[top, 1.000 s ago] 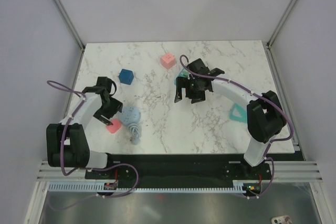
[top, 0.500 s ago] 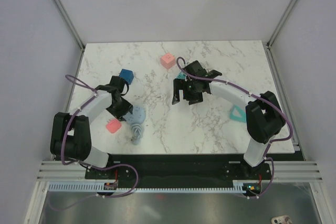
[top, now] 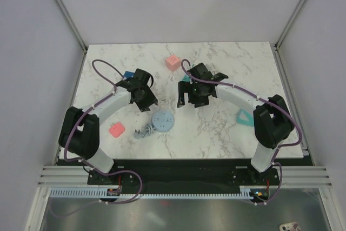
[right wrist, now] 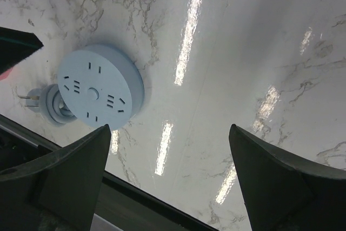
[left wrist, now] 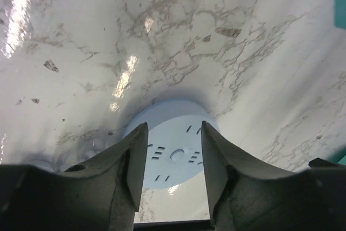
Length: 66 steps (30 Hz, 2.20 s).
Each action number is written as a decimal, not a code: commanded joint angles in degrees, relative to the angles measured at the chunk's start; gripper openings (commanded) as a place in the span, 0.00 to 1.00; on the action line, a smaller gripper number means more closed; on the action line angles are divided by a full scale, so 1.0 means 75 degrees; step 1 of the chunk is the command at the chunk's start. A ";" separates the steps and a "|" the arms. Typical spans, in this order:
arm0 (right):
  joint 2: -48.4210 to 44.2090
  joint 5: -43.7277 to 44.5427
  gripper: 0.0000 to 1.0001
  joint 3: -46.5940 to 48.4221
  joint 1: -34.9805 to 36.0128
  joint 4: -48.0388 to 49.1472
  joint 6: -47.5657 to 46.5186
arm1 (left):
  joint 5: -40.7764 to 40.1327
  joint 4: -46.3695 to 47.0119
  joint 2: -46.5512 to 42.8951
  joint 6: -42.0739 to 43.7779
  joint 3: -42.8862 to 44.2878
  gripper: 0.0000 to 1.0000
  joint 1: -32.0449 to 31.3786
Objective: Insert the plug
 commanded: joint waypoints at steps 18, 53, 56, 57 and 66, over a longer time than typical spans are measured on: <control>-0.0691 0.0187 0.98 -0.0132 0.0044 0.0111 -0.0361 | -0.1453 -0.1683 -0.1235 -0.1100 -0.1587 0.91 0.2410; -0.0586 0.0093 0.98 -0.0413 0.0032 0.0193 -0.0689 | -0.2215 -0.0876 -0.0977 -0.1090 -0.2653 0.82 0.2422; -0.0516 0.0000 0.98 -0.0378 0.0032 0.0193 -0.0630 | -0.2005 -0.0876 -0.1234 -0.1101 -0.2665 0.57 0.2422; -0.0504 -0.0047 0.98 -0.0366 0.0032 0.0193 -0.0561 | -0.1934 -0.0876 -0.1293 -0.1136 -0.2665 0.49 0.2422; -0.0890 -0.0281 0.98 -0.0681 0.0032 0.0988 0.0061 | -0.0657 -0.0876 -0.1809 -0.1231 -0.1999 0.02 0.2329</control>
